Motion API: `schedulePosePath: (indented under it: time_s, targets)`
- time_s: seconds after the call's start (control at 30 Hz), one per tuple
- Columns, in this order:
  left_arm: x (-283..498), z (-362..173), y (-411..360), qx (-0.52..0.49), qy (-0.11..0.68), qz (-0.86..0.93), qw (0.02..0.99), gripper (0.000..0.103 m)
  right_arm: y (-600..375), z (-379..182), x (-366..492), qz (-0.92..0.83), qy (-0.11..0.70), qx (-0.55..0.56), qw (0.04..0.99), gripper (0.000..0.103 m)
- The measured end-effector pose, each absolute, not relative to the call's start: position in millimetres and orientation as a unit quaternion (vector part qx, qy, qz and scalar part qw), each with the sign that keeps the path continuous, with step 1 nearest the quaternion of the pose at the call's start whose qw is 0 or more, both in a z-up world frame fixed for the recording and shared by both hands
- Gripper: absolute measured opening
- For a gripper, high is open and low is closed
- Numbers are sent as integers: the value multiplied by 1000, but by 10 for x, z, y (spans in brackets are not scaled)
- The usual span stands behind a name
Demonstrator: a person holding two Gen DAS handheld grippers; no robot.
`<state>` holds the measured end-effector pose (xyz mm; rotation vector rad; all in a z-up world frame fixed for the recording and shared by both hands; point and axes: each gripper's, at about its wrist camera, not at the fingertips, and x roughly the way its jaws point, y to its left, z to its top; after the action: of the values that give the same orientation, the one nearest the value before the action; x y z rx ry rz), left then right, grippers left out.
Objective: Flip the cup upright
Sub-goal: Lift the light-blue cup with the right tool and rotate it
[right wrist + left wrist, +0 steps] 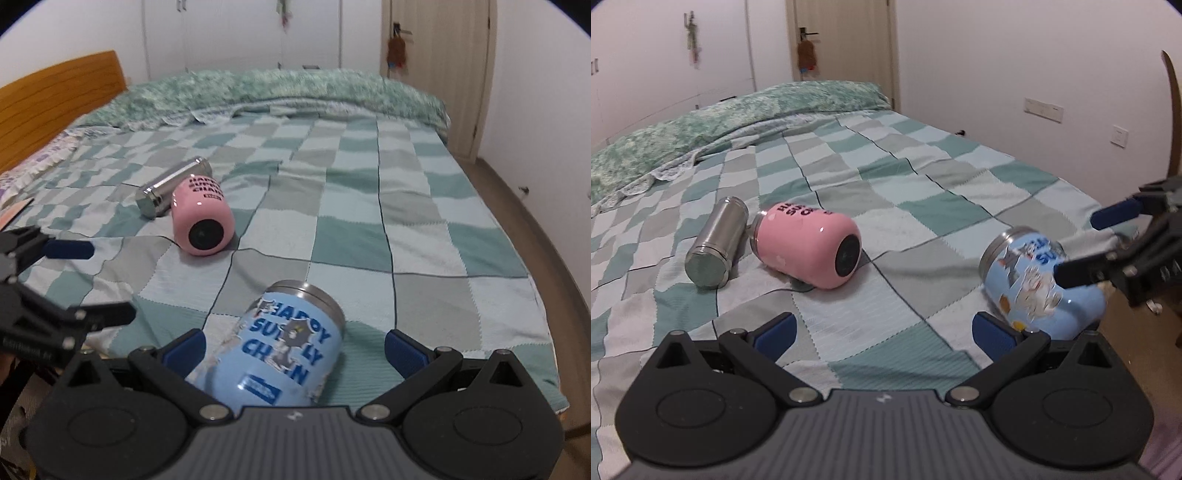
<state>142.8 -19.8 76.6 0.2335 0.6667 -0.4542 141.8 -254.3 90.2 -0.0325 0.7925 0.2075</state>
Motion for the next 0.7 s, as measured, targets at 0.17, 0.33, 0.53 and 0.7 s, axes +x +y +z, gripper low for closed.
schedulePosePath:
  time_s: [0.17, 0.33, 0.53, 0.7]
  targets:
    - [1562, 635, -48, 98, 329, -237, 909, 103, -2425, 797, 1605, 80, 428, 7, 900, 103]
    - [1694, 516, 16, 88, 336, -244, 906, 103, -2375, 670, 1754, 64, 461, 33, 885, 103]
    - [1776, 428, 66, 72, 342, -250, 903, 103, -2351, 514, 1958, 50, 497, 47, 865, 103]
    - [1815, 390, 66, 68, 344, -252, 902, 103, -2343, 423, 2124, 50, 524, 49, 849, 100]
